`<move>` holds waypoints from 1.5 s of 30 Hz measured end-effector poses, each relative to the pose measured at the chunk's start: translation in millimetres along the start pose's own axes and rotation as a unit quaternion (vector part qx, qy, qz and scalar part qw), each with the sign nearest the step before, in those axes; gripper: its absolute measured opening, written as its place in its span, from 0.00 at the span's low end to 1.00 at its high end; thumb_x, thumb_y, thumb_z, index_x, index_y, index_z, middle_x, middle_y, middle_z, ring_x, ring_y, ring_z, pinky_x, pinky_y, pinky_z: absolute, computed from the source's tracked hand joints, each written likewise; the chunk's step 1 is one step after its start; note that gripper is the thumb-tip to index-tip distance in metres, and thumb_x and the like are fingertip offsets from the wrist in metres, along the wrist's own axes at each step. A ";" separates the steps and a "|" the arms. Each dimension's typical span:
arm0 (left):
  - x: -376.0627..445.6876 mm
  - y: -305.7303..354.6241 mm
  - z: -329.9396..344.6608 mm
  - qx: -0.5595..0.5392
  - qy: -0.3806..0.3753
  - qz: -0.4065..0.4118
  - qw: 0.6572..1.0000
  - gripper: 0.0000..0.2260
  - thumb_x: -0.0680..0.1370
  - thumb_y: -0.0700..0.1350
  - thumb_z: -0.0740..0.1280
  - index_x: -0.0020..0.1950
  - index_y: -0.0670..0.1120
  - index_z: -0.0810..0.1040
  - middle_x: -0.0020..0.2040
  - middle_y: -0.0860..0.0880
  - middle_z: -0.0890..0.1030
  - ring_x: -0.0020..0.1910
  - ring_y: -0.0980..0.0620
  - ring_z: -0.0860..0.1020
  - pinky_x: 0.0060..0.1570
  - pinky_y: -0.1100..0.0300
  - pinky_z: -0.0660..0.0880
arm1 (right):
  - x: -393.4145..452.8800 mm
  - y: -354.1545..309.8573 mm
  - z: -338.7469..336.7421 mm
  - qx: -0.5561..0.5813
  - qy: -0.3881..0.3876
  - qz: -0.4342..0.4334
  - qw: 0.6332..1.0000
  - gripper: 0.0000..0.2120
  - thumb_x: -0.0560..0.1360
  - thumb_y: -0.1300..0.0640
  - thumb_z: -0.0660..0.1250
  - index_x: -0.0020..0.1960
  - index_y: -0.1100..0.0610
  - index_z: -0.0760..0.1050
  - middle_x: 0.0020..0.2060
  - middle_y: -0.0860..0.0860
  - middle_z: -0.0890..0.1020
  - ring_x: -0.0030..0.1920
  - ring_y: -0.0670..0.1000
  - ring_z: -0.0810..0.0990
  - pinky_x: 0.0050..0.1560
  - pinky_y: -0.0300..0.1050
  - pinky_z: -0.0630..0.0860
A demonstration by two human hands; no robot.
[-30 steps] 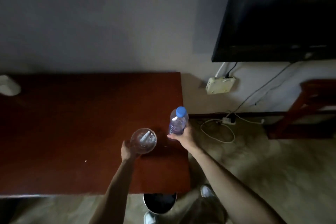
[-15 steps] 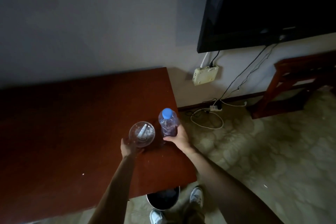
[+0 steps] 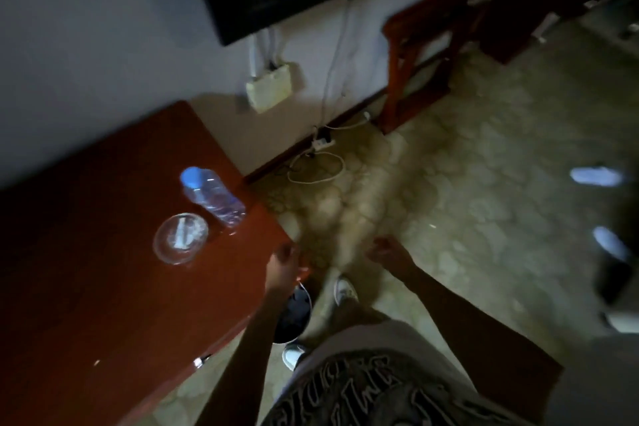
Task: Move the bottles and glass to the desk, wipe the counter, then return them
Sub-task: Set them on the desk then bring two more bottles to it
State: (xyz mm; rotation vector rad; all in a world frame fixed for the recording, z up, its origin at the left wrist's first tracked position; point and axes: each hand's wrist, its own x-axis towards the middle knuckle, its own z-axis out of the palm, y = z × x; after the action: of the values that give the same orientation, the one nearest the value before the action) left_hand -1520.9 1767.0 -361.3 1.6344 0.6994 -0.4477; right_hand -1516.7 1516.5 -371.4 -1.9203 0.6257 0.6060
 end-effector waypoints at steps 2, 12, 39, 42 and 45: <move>2.2 10.4 39.1 0.076 -0.111 -0.028 0.991 0.12 0.82 0.50 0.60 0.45 0.44 0.76 0.38 0.45 0.80 0.30 0.50 0.80 0.30 0.61 0.74 | -25.2 55.6 -34.4 0.052 0.025 0.092 0.994 0.21 0.73 0.64 0.72 0.63 0.64 0.70 0.45 0.60 0.79 0.42 0.53 0.76 0.33 0.35 0.72; -5.5 70.4 243.6 0.276 -0.320 -0.034 0.906 0.09 0.81 0.49 0.60 0.45 0.47 0.75 0.40 0.47 0.80 0.36 0.51 0.79 0.32 0.61 0.72 | -85.4 238.9 -143.0 0.222 0.119 0.314 0.916 0.19 0.77 0.53 0.68 0.62 0.63 0.71 0.54 0.61 0.80 0.45 0.55 0.79 0.45 0.46 0.76; 255.1 286.2 626.1 0.391 -0.253 -0.210 0.860 0.13 0.83 0.46 0.58 0.54 0.37 0.76 0.55 0.39 0.77 0.47 0.43 0.77 0.52 0.54 0.70 | 216.0 166.0 -548.7 0.400 0.193 0.319 0.837 0.19 0.79 0.48 0.62 0.60 0.63 0.72 0.52 0.59 0.80 0.47 0.56 0.79 0.39 0.44 0.73; 294.6 355.6 734.3 0.416 -0.271 -0.156 0.854 0.12 0.82 0.47 0.60 0.55 0.39 0.77 0.57 0.39 0.81 0.50 0.43 0.80 0.51 0.52 0.74 | 226.5 167.6 -585.3 0.432 0.228 0.347 0.801 0.22 0.79 0.48 0.63 0.61 0.66 0.72 0.50 0.61 0.81 0.42 0.53 0.79 0.37 0.44 0.73; 316.7 424.2 833.6 0.423 -0.315 -0.080 0.846 0.13 0.82 0.47 0.61 0.55 0.40 0.78 0.56 0.40 0.82 0.47 0.45 0.82 0.47 0.54 0.77 | 251.7 152.5 -628.2 0.436 0.240 0.367 0.786 0.21 0.80 0.49 0.61 0.60 0.67 0.73 0.44 0.56 0.80 0.39 0.50 0.77 0.35 0.41 0.69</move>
State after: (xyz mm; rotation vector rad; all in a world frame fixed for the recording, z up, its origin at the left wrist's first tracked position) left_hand -925.8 980.1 -403.1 2.0507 0.1022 -1.4997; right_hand -1341.4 845.6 -391.5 -0.8702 1.6855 0.1748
